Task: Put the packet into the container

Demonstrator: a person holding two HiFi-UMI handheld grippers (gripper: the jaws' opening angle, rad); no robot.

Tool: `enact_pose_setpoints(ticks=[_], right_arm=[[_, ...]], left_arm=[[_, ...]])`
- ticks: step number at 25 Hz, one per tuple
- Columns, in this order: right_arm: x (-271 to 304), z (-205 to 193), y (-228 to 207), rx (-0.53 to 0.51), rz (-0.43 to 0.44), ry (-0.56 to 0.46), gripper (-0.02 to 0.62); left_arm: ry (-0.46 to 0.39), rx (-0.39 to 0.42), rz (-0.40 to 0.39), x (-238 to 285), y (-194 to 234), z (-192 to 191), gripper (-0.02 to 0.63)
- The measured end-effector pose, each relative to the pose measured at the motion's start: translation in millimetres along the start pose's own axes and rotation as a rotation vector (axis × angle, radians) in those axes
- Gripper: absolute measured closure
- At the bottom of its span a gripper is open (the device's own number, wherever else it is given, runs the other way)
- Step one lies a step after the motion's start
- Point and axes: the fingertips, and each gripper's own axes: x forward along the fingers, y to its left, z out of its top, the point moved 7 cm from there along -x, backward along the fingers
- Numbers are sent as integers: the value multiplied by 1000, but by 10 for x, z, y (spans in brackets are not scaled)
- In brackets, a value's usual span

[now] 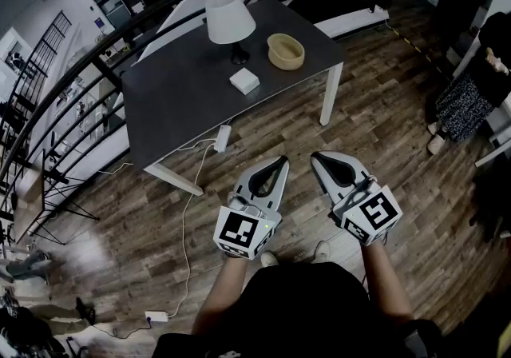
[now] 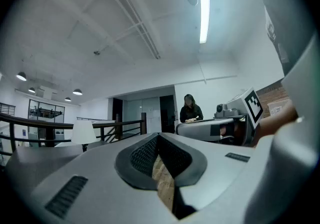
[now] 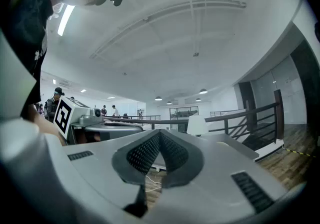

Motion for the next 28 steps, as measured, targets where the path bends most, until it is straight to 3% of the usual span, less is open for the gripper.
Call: enact_pose_setpoints(ticks=[28], right_arm=[[-154, -38, -36, -4, 18, 4, 591]], left_arm=[[-3, -7, 10, 28, -178, -9, 598]])
